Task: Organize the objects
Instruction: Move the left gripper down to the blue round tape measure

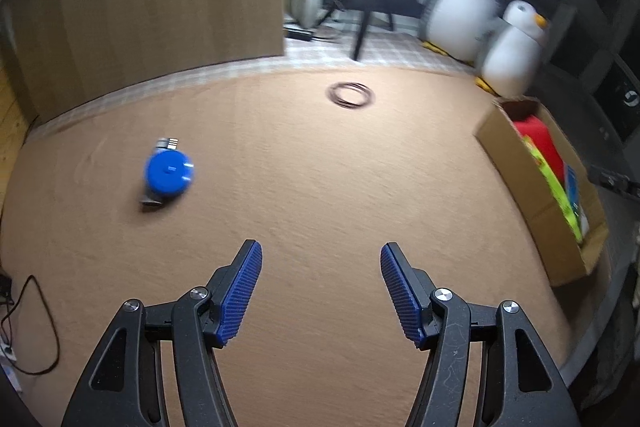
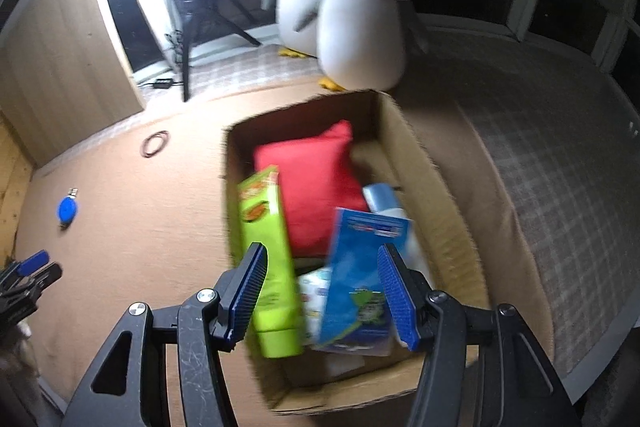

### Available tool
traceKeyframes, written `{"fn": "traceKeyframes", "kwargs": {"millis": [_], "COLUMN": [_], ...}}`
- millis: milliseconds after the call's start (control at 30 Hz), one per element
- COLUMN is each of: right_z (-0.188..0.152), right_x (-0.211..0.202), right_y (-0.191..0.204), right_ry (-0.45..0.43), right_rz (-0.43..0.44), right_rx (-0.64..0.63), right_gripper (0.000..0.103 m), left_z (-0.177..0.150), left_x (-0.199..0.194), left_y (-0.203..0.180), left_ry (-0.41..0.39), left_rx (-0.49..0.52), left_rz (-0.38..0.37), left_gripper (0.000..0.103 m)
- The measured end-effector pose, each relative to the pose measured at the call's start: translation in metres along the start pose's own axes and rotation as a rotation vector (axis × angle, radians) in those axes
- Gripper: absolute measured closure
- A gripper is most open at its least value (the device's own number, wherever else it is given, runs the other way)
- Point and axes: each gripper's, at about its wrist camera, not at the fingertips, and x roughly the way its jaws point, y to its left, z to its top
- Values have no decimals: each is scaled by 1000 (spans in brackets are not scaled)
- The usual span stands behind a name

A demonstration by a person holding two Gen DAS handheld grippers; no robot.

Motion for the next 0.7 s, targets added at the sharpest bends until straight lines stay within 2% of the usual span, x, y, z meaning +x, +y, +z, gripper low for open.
{"fn": "traceKeyframes", "kwargs": {"millis": [133,267,600,700], "right_z": [1,-1,-9,-11], "right_x": [-2,-1,6,7], "right_y": [21,43,101,114], "right_ry": [-2,0,28,33], "right_rz": [44,75,174,194], "right_rx": [-18,-46,-101,-110], "right_gripper": [49,49,49,49], "left_z": [13,25,50,57], "left_x": [1,2,23,35], "left_y": [37,73,150,165], "left_ry": [-26,-41,-66,-55], "left_rx": [-55,-118,-272,-308], "left_rz": [70,99,99,84], "left_gripper": [38,37,38,43]}}
